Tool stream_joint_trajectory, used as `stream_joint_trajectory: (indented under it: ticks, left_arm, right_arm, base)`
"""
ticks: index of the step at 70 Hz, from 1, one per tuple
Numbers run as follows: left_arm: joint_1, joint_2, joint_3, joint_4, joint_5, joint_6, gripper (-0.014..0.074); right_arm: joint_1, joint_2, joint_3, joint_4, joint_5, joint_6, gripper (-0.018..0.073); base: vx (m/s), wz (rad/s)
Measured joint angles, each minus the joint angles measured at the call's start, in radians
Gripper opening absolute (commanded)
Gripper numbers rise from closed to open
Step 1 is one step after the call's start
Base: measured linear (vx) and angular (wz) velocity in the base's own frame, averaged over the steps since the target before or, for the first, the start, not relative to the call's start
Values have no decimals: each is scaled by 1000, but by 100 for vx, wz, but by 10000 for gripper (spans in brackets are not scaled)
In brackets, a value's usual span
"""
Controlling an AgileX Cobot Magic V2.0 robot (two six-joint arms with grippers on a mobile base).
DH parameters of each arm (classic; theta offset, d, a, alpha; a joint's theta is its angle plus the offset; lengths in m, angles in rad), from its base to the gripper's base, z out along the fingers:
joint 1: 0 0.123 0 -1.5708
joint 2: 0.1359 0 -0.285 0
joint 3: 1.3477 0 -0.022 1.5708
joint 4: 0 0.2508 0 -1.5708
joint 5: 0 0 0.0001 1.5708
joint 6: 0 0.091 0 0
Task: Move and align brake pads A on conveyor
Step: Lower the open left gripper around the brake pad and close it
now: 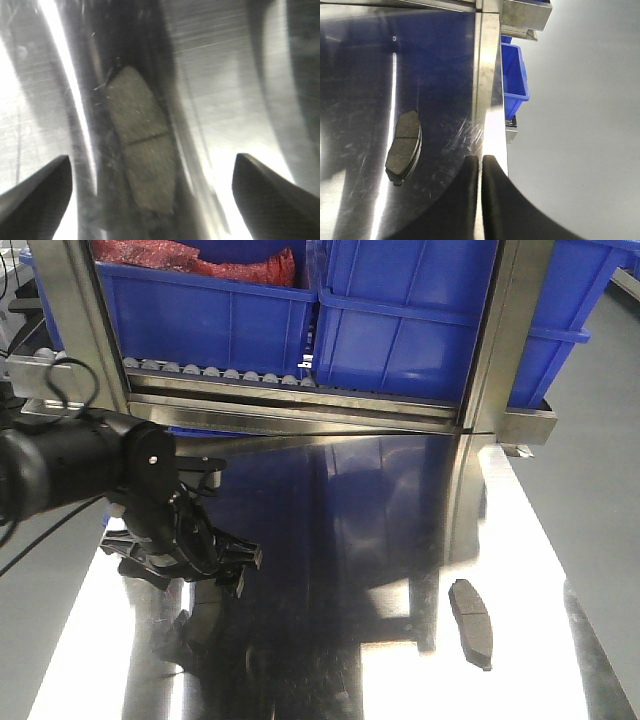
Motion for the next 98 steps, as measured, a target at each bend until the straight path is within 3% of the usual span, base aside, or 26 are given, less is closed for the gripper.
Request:
stream_joint_trajectory:
  ticks: [13,65,98]
  left_arm:
    - [0,67,-34,3,18,-31,585]
    - [0,116,-34,6,19,-32,584]
    - [0,116,-34,6,18,-32,376]
  right_arm:
    - [0,0,0,0,0,0,-1]
    - [0,0,0,0,0,0,-1]
    - [0,0,0,0,0,0,-1]
  base:
    - [0,0]
    - [0,0]
    - [0,0]
